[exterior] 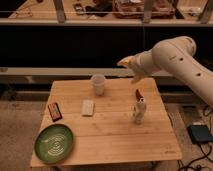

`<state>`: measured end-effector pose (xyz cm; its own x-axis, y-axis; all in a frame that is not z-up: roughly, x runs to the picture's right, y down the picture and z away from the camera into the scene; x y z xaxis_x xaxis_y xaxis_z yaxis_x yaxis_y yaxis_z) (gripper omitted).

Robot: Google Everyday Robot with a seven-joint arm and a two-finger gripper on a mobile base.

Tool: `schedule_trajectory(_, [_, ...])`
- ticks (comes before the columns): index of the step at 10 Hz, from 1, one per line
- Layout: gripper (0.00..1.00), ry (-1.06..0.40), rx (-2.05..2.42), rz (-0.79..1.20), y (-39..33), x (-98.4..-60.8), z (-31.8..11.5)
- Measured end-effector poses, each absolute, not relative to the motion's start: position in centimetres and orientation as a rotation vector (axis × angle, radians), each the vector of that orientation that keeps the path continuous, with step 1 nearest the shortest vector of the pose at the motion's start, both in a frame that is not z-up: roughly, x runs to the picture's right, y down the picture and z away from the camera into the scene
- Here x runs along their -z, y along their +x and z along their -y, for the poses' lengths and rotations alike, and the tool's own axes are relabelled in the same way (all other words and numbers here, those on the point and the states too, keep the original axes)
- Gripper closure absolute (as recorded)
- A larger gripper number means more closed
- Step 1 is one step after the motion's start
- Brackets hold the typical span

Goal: Place the white sponge in the ceramic bowl

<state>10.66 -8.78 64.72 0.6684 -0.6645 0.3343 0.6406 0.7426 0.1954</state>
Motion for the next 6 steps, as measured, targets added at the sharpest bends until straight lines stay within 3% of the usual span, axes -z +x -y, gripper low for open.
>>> schedule_trajectory(6, [0.35,0.094,1.213,0.586,2.8,-70.1,7.4])
